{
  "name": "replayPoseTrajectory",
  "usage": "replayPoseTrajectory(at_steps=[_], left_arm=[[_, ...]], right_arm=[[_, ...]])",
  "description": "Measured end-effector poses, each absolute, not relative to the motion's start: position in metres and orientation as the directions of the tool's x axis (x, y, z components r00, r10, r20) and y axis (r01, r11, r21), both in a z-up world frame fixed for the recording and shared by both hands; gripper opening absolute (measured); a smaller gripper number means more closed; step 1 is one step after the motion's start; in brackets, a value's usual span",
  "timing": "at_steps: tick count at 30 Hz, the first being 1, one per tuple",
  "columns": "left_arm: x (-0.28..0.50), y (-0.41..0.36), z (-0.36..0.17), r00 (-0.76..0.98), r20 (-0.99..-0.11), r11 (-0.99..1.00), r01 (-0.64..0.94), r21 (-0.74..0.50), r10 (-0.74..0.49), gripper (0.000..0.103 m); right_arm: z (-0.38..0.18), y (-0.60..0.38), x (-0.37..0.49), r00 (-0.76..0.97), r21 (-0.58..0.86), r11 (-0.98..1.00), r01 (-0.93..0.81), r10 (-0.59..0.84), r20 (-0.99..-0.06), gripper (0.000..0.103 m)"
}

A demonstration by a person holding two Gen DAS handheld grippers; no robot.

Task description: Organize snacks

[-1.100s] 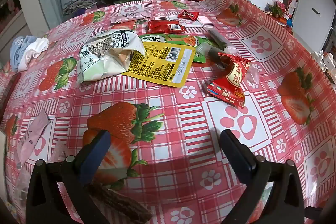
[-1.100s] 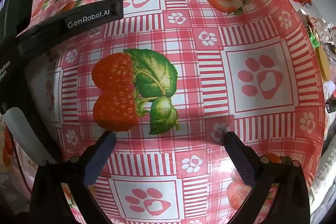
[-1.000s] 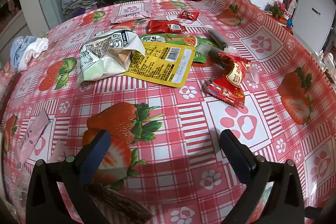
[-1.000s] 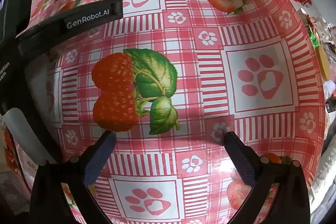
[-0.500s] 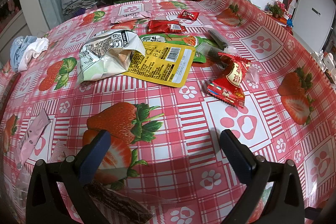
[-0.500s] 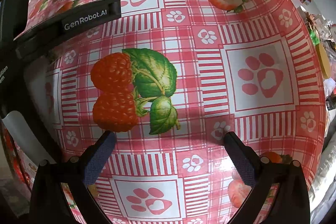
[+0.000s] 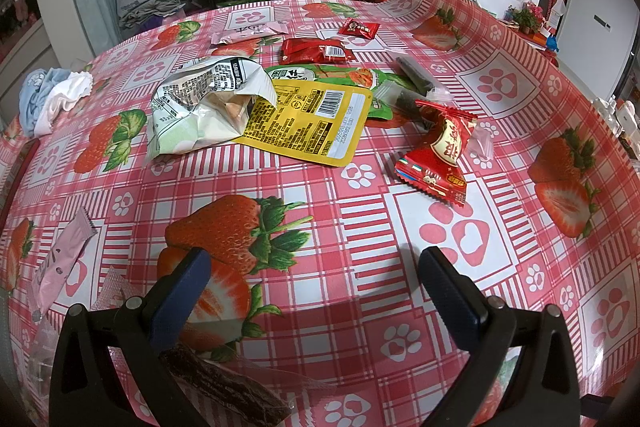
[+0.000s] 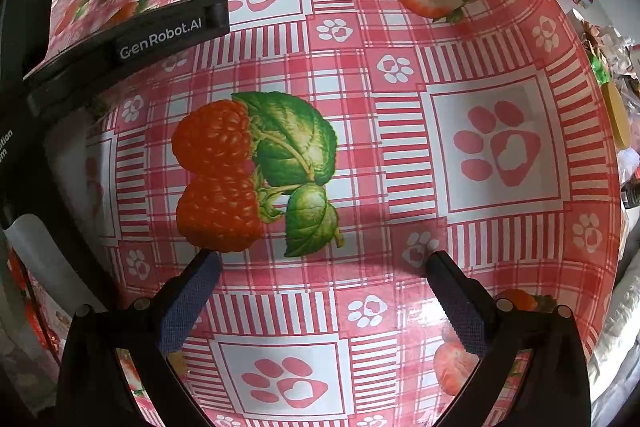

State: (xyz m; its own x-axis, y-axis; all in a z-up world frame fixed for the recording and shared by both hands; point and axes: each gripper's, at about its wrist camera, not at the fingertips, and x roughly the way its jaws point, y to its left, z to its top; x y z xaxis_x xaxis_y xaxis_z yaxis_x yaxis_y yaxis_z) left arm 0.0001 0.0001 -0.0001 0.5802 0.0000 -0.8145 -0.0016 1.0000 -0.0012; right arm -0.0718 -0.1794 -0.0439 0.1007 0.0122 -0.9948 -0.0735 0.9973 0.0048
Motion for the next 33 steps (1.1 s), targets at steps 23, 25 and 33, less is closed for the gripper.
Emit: replayPoseTrajectory(at_steps=[23, 25, 33], left_arm=[[0.0000, 0.0001, 0.0000, 0.580, -0.814, 1.000, -0.002, -0.001, 0.000, 0.103], [0.0001, 0.0001, 0.0000, 0.580, -0.814, 1.000, -0.002, -0.001, 0.000, 0.103], [0.0001, 0.0001, 0.0000, 0.580, -0.814, 1.000, -0.002, -0.001, 0.000, 0.103]], right_arm=[[-0.0480, -0.1792, -0.0710, 0.080, -0.008, 0.997, -0.075, -0.002, -0.997, 0.103], [-0.0479, -0.1794, -0.0712, 0.081, -0.012, 0.997, -0.076, -0.006, -0.997, 0.103], [-0.0480, -0.1790, -0.0705, 0.080, -0.013, 0.997, -0.074, -0.007, -0.997, 0.103]])
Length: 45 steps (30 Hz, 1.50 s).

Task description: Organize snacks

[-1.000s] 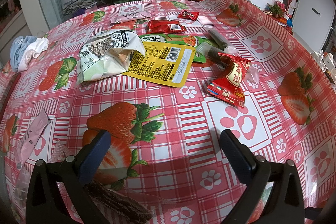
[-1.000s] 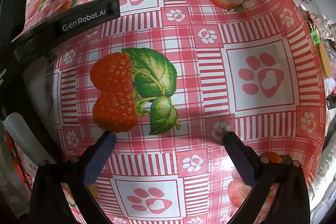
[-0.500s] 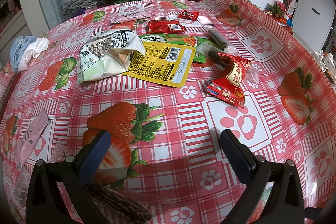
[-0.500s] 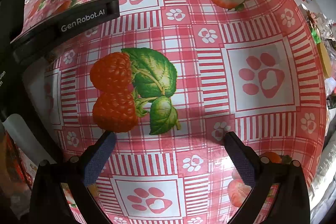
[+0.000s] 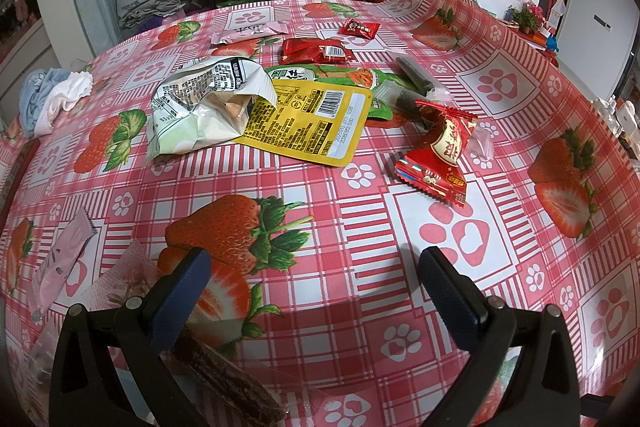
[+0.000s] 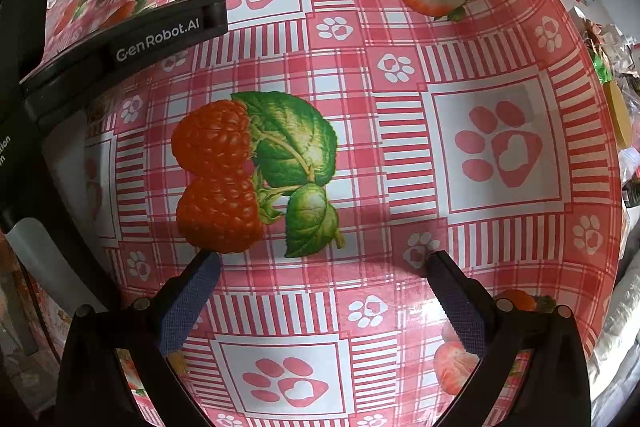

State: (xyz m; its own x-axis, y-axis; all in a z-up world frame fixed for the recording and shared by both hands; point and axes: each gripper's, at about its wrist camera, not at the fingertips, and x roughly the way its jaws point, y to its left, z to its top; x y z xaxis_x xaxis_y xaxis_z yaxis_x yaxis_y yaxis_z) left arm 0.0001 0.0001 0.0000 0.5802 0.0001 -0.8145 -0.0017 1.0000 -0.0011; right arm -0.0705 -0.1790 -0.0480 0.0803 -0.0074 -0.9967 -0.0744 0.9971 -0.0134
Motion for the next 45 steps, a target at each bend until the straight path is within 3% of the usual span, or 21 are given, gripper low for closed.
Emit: replayPoseTrajectory(at_steps=[13, 19, 22, 33, 38, 45], left_arm=[[0.000, -0.001, 0.000, 0.579, -0.816, 1.000, 0.003, 0.005, 0.003, 0.103], [0.015, -0.004, 0.007, 0.410, -0.912, 0.998, 0.066, -0.005, -0.032, 0.103], [0.006, 0.002, 0.018, 0.393, -0.912, 0.991, 0.110, -0.080, -0.117, 0.103], [-0.067, 0.061, 0.089, 0.363, -0.920, 0.984, 0.150, -0.099, -0.148, 0.103], [-0.100, 0.091, 0.092, 0.331, -0.937, 0.987, 0.144, -0.071, -0.116, 0.103], [-0.129, 0.128, 0.072, 0.256, -0.966, 0.996, 0.089, -0.017, -0.039, 0.103]], right_arm=[[-0.048, -0.179, -0.065, 0.021, -0.015, 0.997, -0.074, -0.013, -1.000, 0.103], [-0.047, -0.180, -0.062, 0.021, -0.017, 0.997, -0.077, -0.015, -1.000, 0.103], [-0.046, -0.181, -0.060, 0.022, -0.012, 0.996, -0.083, -0.010, -1.000, 0.103], [-0.022, -0.183, -0.072, 0.060, 0.071, 0.997, 0.005, 0.071, -0.996, 0.103], [0.000, -0.155, -0.079, 0.046, 0.169, 0.985, 0.019, 0.168, -0.985, 0.103], [-0.009, -0.098, -0.102, 0.008, 0.114, 0.993, -0.024, 0.114, -0.993, 0.103]])
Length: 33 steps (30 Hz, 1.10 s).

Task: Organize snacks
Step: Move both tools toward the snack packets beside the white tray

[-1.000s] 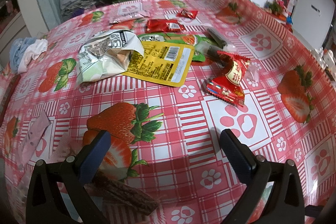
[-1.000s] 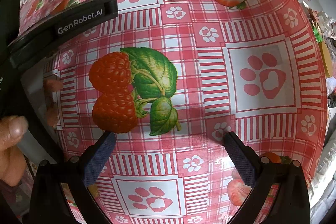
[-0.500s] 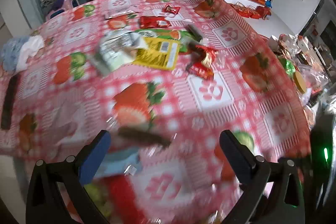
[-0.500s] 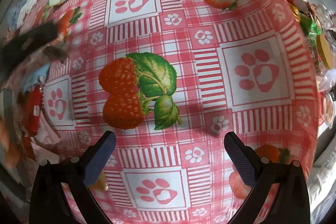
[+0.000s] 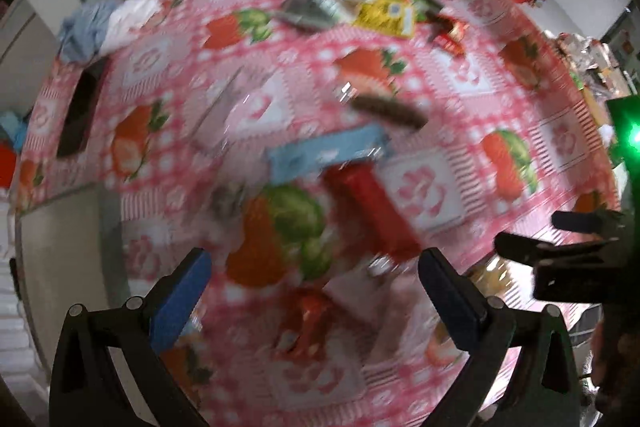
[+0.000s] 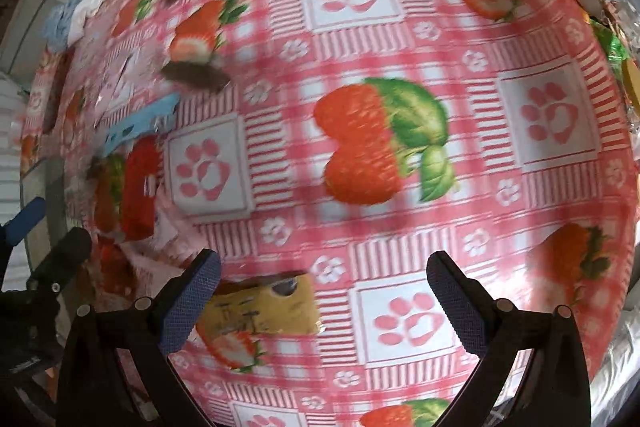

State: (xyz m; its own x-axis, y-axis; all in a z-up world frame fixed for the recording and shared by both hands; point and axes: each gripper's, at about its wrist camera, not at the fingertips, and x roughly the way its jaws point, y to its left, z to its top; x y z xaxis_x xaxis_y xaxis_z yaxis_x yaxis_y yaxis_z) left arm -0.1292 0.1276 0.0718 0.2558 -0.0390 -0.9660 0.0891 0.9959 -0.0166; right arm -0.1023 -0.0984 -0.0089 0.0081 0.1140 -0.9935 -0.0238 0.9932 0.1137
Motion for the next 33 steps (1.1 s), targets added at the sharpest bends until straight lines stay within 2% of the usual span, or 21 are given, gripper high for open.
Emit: replayPoseTrajectory(at_steps=[17, 33], left_arm=[[-0.145, 0.159, 0.034, 0.139, -0.990, 1.000, 0.027, 0.002, -0.001, 0.103], [-0.137, 0.185, 0.026, 0.147, -0.989, 1.000, 0.004, 0.027, 0.026, 0.103]], right_arm=[[-0.059, -0.020, -0.155, -0.061, 0.064, 0.986, -0.152, 0.055, -0.997, 0.103], [-0.088, 0.032, -0.161, -0.134, 0.042, 0.975, -0.217, 0.013, -0.991, 0.103]])
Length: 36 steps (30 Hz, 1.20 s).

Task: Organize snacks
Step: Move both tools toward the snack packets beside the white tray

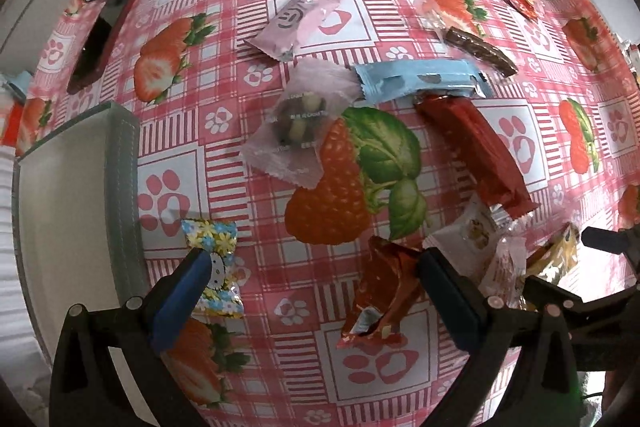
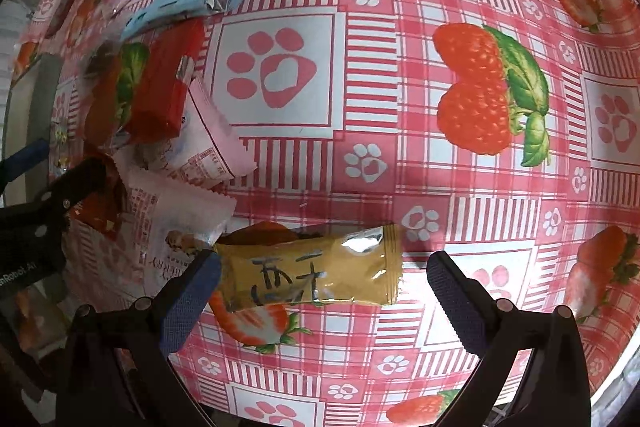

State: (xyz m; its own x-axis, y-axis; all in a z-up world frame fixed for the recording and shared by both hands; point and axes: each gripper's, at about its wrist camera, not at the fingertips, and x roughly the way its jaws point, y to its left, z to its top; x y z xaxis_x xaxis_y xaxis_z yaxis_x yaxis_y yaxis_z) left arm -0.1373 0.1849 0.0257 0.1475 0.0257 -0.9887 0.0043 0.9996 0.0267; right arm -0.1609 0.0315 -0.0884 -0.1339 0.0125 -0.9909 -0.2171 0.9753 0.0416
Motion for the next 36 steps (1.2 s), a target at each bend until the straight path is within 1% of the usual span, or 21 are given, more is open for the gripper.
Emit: replayPoseTrajectory(at_steps=[5, 9, 12, 16, 20, 22, 26, 29, 30, 34, 36], left_arm=[[-0.125, 0.201, 0.022, 0.153, -0.987, 0.999, -0.034, 0.043, 0.048, 0.103], [-0.108, 0.229, 0.022, 0.169, -0.983, 0.996, -0.058, 0.066, 0.075, 0.103], [-0.095, 0.250, 0.025, 0.172, -0.983, 0.996, -0.072, 0.051, 0.063, 0.103], [-0.099, 0.263, 0.033, 0.162, -0.986, 0.997, -0.066, 0.032, 0.042, 0.103], [-0.124, 0.251, 0.045, 0.121, -0.993, 0.999, -0.054, 0.002, 0.009, 0.103], [-0.124, 0.239, 0.039, 0.109, -0.994, 0.999, -0.034, -0.001, 0.003, 0.103], [-0.137, 0.246, 0.045, 0.092, -0.995, 0.999, -0.040, 0.033, 0.036, 0.103], [-0.133, 0.266, 0.040, 0.069, -0.997, 0.996, -0.082, 0.017, 0.022, 0.103], [-0.145, 0.257, 0.048, 0.066, -0.998, 0.996, -0.086, 0.018, 0.024, 0.103], [-0.142, 0.260, 0.048, 0.069, -0.997, 0.999, -0.033, 0.016, 0.018, 0.103], [-0.139, 0.253, 0.046, 0.079, -0.996, 0.999, 0.005, 0.045, 0.044, 0.103]], right_arm=[[-0.100, 0.037, -0.154, -0.134, 0.032, 0.979, -0.202, 0.005, -0.991, 0.103], [-0.102, 0.037, -0.137, -0.126, 0.016, 0.983, -0.185, -0.007, -0.992, 0.103], [-0.102, 0.031, -0.122, -0.116, -0.003, 0.989, -0.149, -0.021, -0.993, 0.103], [-0.095, 0.018, -0.106, -0.103, -0.012, 0.995, -0.094, -0.022, -0.994, 0.103], [-0.086, 0.008, -0.104, -0.114, -0.008, 0.998, -0.061, -0.015, -0.993, 0.103], [-0.085, 0.002, -0.111, -0.130, -0.004, 0.998, -0.055, -0.011, -0.991, 0.103], [-0.084, 0.000, -0.130, -0.166, 0.020, 1.000, -0.021, 0.016, -0.986, 0.103], [-0.080, 0.005, -0.146, -0.173, 0.055, 0.998, 0.004, 0.055, -0.983, 0.103], [-0.078, 0.012, -0.153, -0.173, 0.077, 0.997, 0.013, 0.078, -0.982, 0.103], [-0.077, 0.049, -0.171, -0.191, 0.142, 0.990, 0.015, 0.142, -0.971, 0.103], [-0.078, 0.074, -0.177, -0.203, 0.150, 0.989, 0.007, 0.148, -0.968, 0.103]])
